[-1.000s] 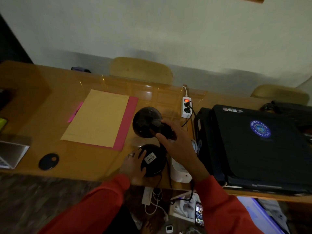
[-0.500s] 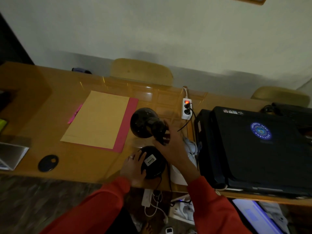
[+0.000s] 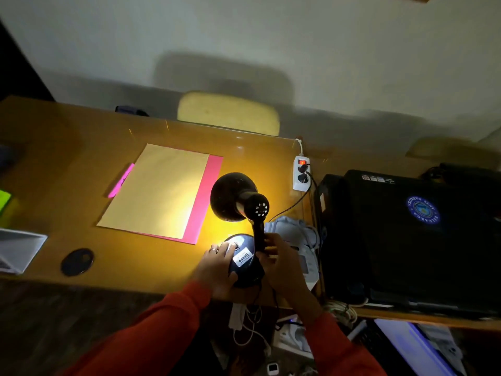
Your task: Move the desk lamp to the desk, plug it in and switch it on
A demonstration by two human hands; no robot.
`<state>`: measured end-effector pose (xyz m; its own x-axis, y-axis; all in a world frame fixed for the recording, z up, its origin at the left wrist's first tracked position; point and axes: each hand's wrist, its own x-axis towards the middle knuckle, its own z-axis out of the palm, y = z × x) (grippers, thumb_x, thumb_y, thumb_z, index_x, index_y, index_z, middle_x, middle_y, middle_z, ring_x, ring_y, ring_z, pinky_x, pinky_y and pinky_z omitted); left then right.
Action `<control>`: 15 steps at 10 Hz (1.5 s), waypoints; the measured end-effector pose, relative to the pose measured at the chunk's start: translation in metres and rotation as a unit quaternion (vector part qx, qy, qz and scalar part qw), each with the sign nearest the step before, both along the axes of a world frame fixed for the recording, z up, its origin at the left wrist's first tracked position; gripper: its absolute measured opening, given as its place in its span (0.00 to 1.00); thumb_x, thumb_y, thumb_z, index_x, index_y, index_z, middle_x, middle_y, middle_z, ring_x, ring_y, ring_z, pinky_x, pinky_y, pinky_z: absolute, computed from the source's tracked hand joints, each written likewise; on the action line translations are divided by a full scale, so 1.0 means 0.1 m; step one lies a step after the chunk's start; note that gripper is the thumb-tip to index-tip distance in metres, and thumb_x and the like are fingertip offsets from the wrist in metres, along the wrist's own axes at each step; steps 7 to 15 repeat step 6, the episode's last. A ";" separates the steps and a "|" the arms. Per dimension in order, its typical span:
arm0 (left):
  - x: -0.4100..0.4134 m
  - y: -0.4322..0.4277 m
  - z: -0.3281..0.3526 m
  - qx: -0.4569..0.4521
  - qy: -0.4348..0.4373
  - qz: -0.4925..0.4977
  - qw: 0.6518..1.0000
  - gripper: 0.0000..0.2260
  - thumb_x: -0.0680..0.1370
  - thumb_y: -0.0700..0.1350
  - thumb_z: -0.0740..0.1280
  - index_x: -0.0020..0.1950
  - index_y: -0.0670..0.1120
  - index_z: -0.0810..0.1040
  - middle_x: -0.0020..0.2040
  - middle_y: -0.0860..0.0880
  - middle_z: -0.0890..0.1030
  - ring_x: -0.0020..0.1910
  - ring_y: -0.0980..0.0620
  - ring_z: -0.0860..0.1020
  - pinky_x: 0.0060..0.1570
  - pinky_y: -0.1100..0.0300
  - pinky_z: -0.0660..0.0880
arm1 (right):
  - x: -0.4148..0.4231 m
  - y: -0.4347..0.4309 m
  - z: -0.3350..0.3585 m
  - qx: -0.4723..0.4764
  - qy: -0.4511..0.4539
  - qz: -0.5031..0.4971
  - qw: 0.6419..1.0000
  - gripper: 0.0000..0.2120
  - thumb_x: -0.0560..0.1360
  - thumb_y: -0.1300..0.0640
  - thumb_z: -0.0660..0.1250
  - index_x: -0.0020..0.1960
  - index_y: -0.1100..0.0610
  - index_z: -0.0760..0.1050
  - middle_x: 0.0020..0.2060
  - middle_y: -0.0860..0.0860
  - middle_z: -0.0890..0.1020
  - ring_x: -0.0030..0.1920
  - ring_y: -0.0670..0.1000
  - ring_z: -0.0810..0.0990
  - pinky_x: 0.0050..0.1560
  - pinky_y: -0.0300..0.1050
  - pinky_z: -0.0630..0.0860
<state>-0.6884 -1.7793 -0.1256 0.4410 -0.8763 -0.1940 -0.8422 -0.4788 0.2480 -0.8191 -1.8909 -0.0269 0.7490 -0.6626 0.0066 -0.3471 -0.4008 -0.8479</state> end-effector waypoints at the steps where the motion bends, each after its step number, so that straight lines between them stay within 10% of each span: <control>1: -0.02 0.00 0.00 0.002 -0.003 0.009 1.000 0.35 0.65 0.51 0.69 0.70 0.42 0.67 0.65 0.40 0.75 0.56 0.37 0.75 0.51 0.50 0.75 | 0.01 0.01 -0.02 -0.010 -0.002 -0.004 1.000 0.13 0.73 0.62 0.68 0.58 0.57 0.73 0.47 0.44 0.78 0.43 0.37 0.77 0.41 0.22 0.72; 4: -0.08 0.03 0.07 0.041 0.017 0.034 0.998 0.34 0.70 0.48 0.66 0.74 0.48 0.59 0.75 0.45 0.60 0.66 0.43 0.68 0.60 0.53 0.68 | -0.01 0.00 0.03 -0.032 0.006 0.007 0.999 0.12 0.74 0.63 0.67 0.56 0.57 0.73 0.49 0.49 0.81 0.43 0.39 0.78 0.40 0.27 0.74; 6: -0.08 0.19 0.29 0.027 0.057 0.032 0.997 0.25 0.73 0.49 0.63 0.70 0.48 0.66 0.70 0.44 0.68 0.65 0.42 0.70 0.62 0.49 0.69 | -0.07 0.08 0.19 -0.013 0.012 0.000 1.000 0.16 0.73 0.63 0.67 0.60 0.57 0.72 0.52 0.53 0.81 0.45 0.46 0.79 0.47 0.41 0.78; 15: -0.08 0.19 0.29 0.027 0.057 0.032 0.997 0.25 0.73 0.49 0.63 0.70 0.48 0.66 0.70 0.44 0.68 0.65 0.42 0.70 0.62 0.49 0.69 | -0.07 0.08 0.19 -0.013 0.012 0.000 1.000 0.16 0.73 0.63 0.67 0.60 0.57 0.72 0.52 0.53 0.81 0.45 0.46 0.79 0.47 0.41 0.78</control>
